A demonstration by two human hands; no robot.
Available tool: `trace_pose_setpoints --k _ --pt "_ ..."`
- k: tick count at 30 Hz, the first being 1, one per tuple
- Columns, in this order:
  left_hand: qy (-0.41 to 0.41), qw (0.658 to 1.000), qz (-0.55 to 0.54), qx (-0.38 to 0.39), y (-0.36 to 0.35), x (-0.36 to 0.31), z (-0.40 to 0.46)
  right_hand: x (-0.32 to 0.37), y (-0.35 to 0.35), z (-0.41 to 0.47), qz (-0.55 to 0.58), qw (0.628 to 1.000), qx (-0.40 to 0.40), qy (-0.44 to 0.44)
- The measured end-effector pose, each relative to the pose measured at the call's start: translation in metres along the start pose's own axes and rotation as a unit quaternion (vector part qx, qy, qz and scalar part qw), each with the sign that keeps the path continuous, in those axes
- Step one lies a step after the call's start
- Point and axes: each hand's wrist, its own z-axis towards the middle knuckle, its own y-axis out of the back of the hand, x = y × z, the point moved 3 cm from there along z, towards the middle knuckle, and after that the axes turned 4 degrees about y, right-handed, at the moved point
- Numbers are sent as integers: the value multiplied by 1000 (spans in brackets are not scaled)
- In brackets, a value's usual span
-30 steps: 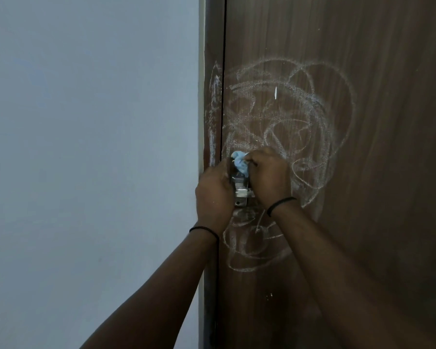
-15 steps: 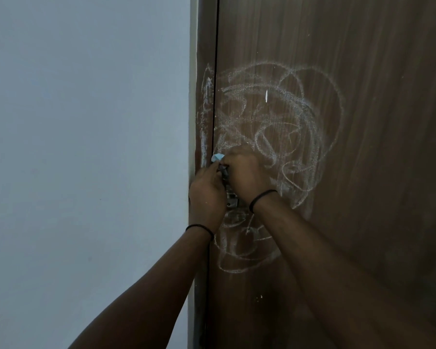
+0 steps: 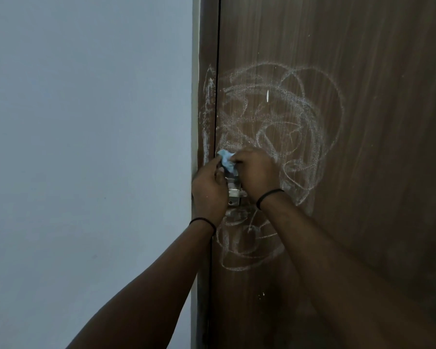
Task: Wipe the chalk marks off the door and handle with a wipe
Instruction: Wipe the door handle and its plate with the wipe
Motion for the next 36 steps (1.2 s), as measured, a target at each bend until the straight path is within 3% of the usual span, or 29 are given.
trace_pose_setpoints --k 3,8,9,13,17,19,22,24,26,28,30,32,36 --pt "-9 1000 -3 -4 1 -3 0 -5 3 -10 21 992 -76 -97" --pt "62 998 -22 2 0 -4 1 21 -6 -3 -102 992 42 58" --pt "61 998 -14 4 1 -5 1 16 -4 -2 -100 993 39 55" --pt "70 997 13 6 3 -8 -1 -6 10 -13 10 989 -75 -129" --pt "102 995 -14 0 4 -9 -6 7 1 -10 -123 991 7 -57" --pt "134 990 -31 -10 3 -7 -8 3 4 -12 -86 994 -10 -61" --pt "156 987 -29 -20 1 -3 -10 -6 9 -17 51 982 -96 -157" --pt "153 988 -15 -21 3 -2 -10 4 10 -14 65 986 -119 -100" --pt "133 991 -8 -19 5 -2 -10 21 1 -10 -20 998 -44 30" --pt "106 994 -5 -20 8 -4 -11 27 -7 -8 -113 989 34 91" --pt "86 996 0 -20 9 -5 -11 22 -5 -10 -119 990 7 79" --pt "79 997 7 -17 10 -3 -11 8 3 -17 -94 994 -46 13" --pt "94 995 9 -15 8 3 -9 -1 3 -20 -110 993 28 -36"
